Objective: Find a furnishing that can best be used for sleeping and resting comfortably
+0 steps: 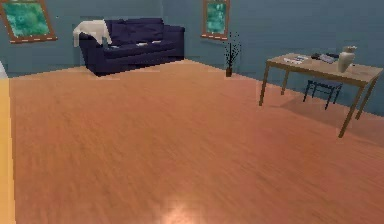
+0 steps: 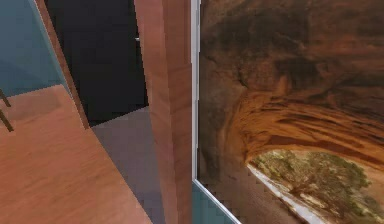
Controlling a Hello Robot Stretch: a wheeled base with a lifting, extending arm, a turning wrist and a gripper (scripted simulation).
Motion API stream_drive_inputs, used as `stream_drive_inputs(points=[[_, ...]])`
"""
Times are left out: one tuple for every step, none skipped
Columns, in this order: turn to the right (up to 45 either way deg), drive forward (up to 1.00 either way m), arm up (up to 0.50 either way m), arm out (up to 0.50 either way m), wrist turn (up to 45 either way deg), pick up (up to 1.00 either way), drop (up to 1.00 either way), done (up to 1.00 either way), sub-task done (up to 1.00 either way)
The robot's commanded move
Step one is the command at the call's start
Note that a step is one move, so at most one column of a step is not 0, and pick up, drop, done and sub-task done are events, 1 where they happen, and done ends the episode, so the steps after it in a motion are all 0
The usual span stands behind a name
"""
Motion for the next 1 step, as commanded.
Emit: stream_drive_inputs(points=[[45.0,0.0,0.0,0.0,0.0,0.0,0.0,0.0,0.0]])
